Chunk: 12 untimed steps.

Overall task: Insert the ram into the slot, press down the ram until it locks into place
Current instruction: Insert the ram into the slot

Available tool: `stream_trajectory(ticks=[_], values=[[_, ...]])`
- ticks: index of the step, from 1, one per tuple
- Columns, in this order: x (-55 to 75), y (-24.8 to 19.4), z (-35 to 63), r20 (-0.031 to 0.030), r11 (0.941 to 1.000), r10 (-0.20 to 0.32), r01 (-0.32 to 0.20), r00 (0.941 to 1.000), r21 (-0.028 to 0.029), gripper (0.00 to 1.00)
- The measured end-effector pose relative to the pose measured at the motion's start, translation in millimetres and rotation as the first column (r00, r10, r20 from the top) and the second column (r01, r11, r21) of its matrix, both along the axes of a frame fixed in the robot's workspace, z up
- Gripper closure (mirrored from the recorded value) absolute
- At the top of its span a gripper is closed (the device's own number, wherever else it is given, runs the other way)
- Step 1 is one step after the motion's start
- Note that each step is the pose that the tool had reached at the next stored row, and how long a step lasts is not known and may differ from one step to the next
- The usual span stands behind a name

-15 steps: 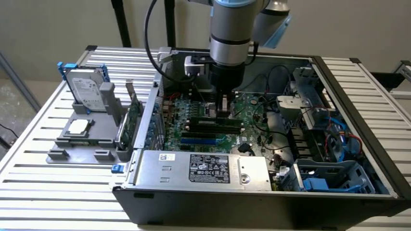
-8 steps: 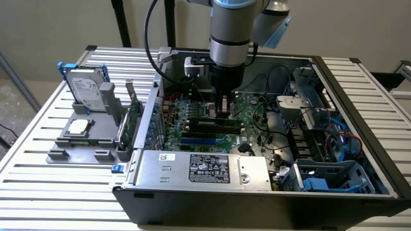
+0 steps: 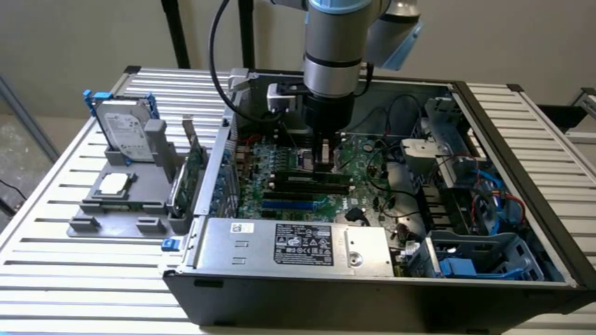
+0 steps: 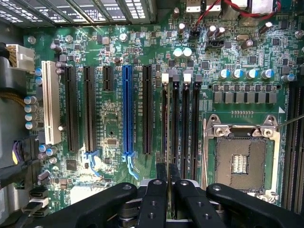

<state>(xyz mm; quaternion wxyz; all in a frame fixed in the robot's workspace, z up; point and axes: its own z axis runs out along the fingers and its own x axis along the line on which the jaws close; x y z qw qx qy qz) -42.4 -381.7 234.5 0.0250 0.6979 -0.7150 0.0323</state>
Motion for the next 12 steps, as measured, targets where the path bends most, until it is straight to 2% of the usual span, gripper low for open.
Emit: stream_trajectory(ticks=[12], values=[[-1.8, -0.8, -1.4, 0.0014, 1.0000, 0.003, -0.003, 1.0000, 0.0000, 0.87]])
